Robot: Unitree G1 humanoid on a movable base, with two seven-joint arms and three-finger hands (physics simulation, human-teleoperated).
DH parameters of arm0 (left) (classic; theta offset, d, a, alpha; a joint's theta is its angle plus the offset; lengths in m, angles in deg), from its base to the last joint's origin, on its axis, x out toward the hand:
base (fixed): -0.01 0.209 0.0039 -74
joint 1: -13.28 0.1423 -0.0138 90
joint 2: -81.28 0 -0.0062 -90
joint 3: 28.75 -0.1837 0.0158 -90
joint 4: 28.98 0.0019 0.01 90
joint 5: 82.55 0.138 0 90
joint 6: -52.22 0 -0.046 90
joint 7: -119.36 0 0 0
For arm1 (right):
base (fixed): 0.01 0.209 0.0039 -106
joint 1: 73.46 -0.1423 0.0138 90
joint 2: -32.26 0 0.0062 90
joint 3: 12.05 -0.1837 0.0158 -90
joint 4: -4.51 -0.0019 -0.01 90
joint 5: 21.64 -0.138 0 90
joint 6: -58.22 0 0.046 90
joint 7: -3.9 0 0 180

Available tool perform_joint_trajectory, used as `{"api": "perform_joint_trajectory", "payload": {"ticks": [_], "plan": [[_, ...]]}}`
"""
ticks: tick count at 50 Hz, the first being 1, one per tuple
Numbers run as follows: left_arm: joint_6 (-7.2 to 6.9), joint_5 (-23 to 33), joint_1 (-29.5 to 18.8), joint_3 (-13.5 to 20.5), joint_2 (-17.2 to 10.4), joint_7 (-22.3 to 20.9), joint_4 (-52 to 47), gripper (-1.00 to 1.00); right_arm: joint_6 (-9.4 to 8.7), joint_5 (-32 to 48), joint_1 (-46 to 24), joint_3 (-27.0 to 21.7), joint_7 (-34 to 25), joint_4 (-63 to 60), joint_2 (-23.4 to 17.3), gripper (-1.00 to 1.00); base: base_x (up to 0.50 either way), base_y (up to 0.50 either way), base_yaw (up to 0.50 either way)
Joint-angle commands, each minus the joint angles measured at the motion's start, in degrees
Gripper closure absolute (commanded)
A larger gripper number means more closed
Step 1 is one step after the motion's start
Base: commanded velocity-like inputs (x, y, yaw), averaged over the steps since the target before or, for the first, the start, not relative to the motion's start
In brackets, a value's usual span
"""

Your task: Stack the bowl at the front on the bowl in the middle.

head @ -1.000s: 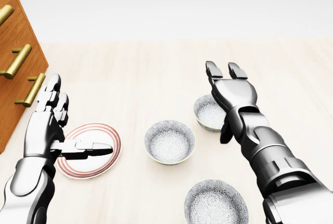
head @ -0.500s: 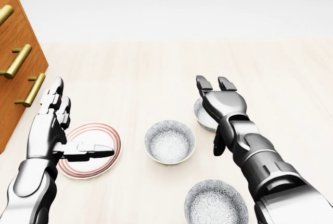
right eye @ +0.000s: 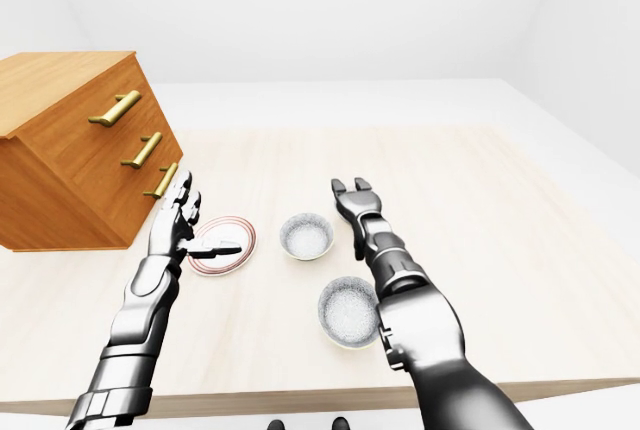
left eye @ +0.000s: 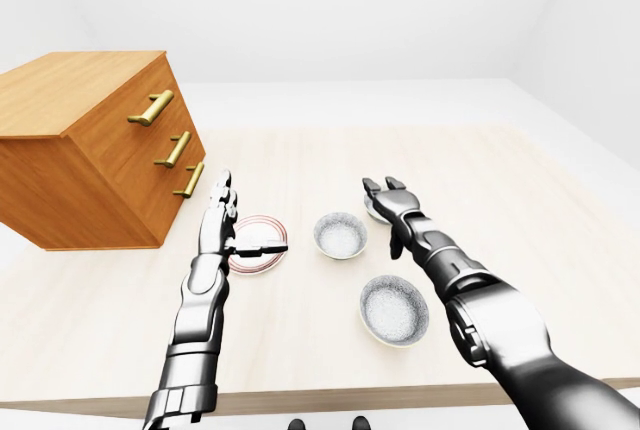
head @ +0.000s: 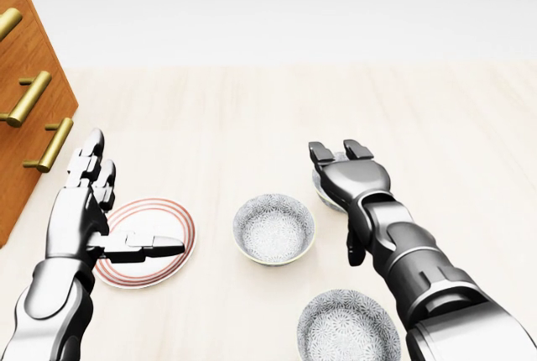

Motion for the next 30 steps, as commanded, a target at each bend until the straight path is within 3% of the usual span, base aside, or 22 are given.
{"api": "perform_joint_trajectory", "payload": {"ticks": [1, 12, 13, 15, 17, 18, 25, 30], "plan": [[0.23, -0.2, 0.2, -0.1, 0.1, 0.0, 0.3, -1.00, 0.00, 2.2, 0.5, -0.3, -1.2, 0.3, -0.3, -1.00, 0.00, 0.00, 0.00], [0.74, -0.2, 0.3, 0.0, 0.1, 0.0, 1.0, -1.00, 0.00, 2.7, 1.4, -1.3, -1.3, 0.4, -1.4, -1.00, 0.00, 0.00, 0.00], [0.72, -0.2, 0.2, -0.1, 0.1, 0.0, 1.0, -1.00, 0.00, 2.6, 1.4, -1.4, -1.3, 0.4, -1.5, -0.73, 0.00, 0.00, 0.00], [0.78, -0.1, 0.2, -0.1, 0.1, 0.0, 1.1, -1.00, 0.00, 2.4, 1.3, -1.6, -1.6, 0.4, -1.5, 0.02, 0.00, 0.00, 0.00], [0.89, -0.2, 0.2, 0.0, 0.0, 0.0, 1.3, -1.00, 0.00, 2.4, 1.3, -1.6, -1.6, 0.4, -1.6, 0.48, 0.00, 0.00, 0.00], [0.86, -0.2, 0.3, 0.1, 0.0, 0.0, 1.2, -1.00, 0.00, 2.3, 1.2, -1.6, -1.6, 0.4, -1.5, 1.00, 0.00, 0.00, 0.00], [0.24, -0.2, 0.4, 0.0, 0.1, 0.1, 0.3, -1.00, 0.00, 1.9, 1.3, -1.6, -1.9, 0.4, -1.0, 1.00, 0.00, 0.00, 0.00], [0.90, -0.4, 0.5, 0.2, 0.0, 0.0, 1.0, -1.00, 0.00, 1.7, 1.5, -1.4, -2.0, 0.4, -0.8, 1.00, 0.00, 0.00, 0.00]]}}
